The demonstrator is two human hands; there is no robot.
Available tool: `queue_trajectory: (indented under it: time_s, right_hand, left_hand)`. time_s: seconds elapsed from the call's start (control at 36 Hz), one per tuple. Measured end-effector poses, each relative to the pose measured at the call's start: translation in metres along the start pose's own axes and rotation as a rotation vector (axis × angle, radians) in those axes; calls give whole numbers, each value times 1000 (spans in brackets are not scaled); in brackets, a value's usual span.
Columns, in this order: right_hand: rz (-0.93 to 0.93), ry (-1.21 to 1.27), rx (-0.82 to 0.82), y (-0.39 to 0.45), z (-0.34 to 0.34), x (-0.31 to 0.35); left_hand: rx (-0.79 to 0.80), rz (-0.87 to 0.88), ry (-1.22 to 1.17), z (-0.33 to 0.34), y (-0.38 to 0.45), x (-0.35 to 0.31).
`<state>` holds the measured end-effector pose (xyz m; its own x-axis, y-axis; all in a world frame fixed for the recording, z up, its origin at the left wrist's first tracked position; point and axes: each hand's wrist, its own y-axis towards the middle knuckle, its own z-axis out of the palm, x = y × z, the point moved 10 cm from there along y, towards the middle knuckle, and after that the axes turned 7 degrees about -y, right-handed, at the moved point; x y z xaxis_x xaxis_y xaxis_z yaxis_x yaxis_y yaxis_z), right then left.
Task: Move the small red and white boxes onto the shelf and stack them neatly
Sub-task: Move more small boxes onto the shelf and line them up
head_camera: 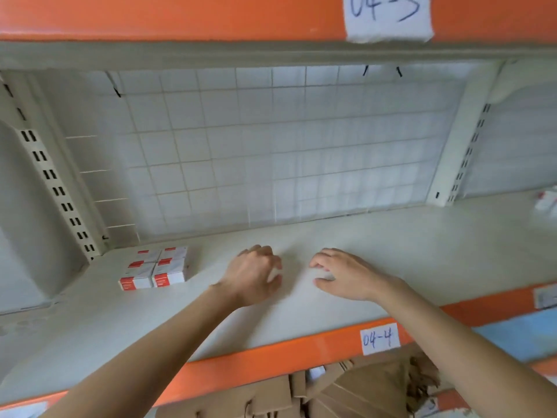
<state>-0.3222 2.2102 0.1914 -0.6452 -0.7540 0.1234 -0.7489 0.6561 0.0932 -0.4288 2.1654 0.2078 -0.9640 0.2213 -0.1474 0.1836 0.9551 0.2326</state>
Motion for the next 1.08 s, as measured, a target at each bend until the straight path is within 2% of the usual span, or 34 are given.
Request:
queue_trajectory:
  time_s: [0.17, 0.42, 0.61, 0.92, 1.08]
  right_hand:
    - [79, -17, 17, -64, -21, -85]
    - [232, -19, -59, -182, -55, -217]
    - [350, -32, -100, -255, -77, -306]
    - [436, -8, -208, -291, -93, -418]
    - [499, -5, -158, -284, -118, -500]
  left_hand:
    - [-3, 24, -39, 20, 53, -91]
    - [33, 122, -163, 59, 128, -259]
    - [70, 166, -281, 91, 177, -359]
    - [119, 256, -288, 133, 270, -437]
    - [98, 243, -318, 147, 337, -455]
